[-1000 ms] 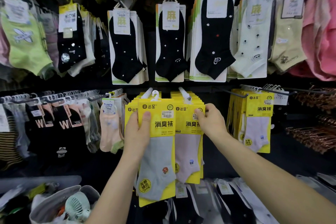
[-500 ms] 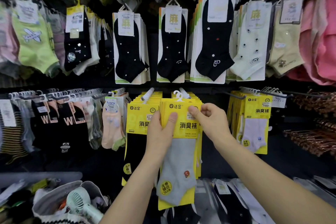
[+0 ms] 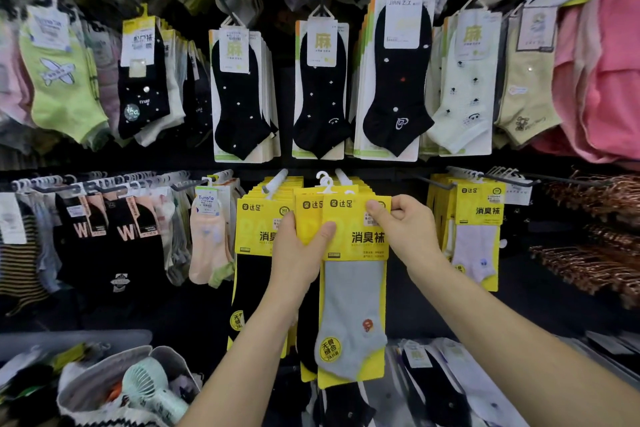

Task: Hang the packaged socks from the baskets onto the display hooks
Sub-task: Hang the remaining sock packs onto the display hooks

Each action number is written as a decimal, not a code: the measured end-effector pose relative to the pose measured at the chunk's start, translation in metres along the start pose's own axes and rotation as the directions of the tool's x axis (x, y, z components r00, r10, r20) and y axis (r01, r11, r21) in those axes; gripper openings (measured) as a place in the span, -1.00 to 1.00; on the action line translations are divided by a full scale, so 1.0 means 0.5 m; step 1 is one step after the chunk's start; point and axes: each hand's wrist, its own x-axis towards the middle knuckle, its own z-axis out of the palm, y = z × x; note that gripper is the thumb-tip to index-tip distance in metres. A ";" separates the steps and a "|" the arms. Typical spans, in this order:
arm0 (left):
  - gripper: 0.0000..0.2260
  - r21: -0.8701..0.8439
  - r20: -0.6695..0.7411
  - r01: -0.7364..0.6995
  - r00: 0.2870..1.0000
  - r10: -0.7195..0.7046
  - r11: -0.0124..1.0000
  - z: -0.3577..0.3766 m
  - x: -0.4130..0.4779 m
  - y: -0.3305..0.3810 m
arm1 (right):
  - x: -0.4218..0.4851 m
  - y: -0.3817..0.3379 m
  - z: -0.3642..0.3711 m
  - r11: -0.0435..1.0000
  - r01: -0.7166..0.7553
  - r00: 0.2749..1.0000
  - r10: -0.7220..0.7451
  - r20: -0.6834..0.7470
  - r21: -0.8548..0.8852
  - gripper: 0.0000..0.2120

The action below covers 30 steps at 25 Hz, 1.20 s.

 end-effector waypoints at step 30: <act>-0.92 0.022 -0.259 -0.146 0.955 0.147 0.989 -0.065 0.028 -0.036 | 0.144 -0.060 0.024 0.900 0.237 0.962 -0.165 0.216 -0.366 -0.87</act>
